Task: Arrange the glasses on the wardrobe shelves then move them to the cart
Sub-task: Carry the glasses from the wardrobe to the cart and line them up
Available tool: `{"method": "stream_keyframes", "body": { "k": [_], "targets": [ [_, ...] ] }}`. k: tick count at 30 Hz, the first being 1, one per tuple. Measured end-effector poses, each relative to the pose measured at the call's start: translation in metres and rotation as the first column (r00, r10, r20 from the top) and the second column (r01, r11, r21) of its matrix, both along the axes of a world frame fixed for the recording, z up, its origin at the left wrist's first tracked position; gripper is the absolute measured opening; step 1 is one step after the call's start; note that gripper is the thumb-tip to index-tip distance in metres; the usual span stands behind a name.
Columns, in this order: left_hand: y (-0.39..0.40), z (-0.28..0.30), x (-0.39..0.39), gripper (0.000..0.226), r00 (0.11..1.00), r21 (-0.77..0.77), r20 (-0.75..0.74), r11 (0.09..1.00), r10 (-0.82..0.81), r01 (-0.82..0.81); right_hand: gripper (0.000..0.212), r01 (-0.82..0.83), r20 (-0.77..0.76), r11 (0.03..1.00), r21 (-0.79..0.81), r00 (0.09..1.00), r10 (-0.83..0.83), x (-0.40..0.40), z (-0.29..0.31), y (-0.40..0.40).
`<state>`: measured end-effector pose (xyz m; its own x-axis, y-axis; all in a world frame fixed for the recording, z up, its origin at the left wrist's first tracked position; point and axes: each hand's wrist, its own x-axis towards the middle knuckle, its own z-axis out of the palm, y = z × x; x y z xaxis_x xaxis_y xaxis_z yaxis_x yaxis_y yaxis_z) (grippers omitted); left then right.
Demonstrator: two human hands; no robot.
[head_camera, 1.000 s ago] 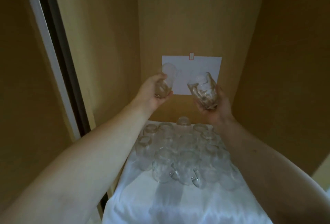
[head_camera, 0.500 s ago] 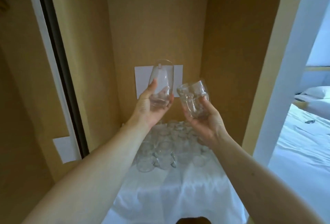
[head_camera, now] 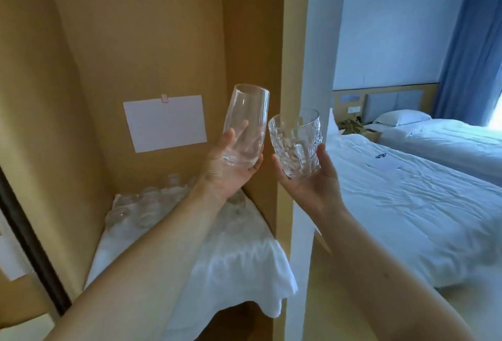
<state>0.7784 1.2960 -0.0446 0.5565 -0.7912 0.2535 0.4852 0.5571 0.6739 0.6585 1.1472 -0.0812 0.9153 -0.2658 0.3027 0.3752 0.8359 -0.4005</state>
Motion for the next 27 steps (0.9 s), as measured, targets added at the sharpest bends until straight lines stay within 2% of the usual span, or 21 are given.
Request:
{"method": "stream_keyframes", "body": {
  "k": [2, 6, 10, 16, 18, 20, 23, 27],
  "targets": [
    [-0.027, -0.001, -0.019, 0.089, 0.995, 0.011, 0.045, 0.996, -0.09, 0.089, 0.085, 0.016, -0.023, 0.999, 0.041, 1.0, -0.015, -0.024, -0.002, -0.027],
    [-0.091, -0.004, -0.066, 0.083, 0.979, -0.001, 0.043, 0.98, -0.198, 0.198, 0.067, 0.075, -0.004, 0.996, -0.047, 0.997, -0.075, -0.081, -0.006, -0.087],
    [-0.159, -0.011, -0.114, 0.086, 0.968, 0.001, 0.003, 0.968, -0.25, 0.25, 0.061, 0.2, -0.036, 0.979, -0.028, 0.979, -0.201, -0.14, -0.012, -0.153],
    [-0.253, -0.022, -0.18, 0.084, 0.951, 0.111, -0.012, 0.945, -0.31, 0.309, 0.05, 0.462, -0.213, 0.887, -0.019, 0.865, -0.455, -0.224, -0.024, -0.236],
    [-0.283, -0.025, -0.2, 0.087, 0.942, 0.126, -0.046, 0.934, -0.332, 0.335, 0.055, 0.516, -0.255, 0.856, -0.036, 0.823, -0.508, -0.253, -0.031, -0.26],
    [-0.312, -0.029, -0.22, 0.09, 0.932, 0.146, -0.059, 0.92, -0.359, 0.364, 0.072, 0.563, -0.277, 0.824, -0.057, 0.784, -0.555, -0.28, -0.04, -0.279],
    [-0.351, -0.038, -0.247, 0.089, 0.904, 0.165, -0.069, 0.889, -0.422, 0.427, 0.092, 0.591, -0.238, 0.802, -0.092, 0.769, -0.593, -0.312, -0.052, -0.303],
    [-0.402, -0.052, -0.271, 0.09, 0.863, 0.19, -0.075, 0.842, -0.5, 0.504, 0.094, 0.657, -0.257, 0.74, -0.144, 0.697, -0.67, -0.347, -0.06, -0.33]
  ]
}}
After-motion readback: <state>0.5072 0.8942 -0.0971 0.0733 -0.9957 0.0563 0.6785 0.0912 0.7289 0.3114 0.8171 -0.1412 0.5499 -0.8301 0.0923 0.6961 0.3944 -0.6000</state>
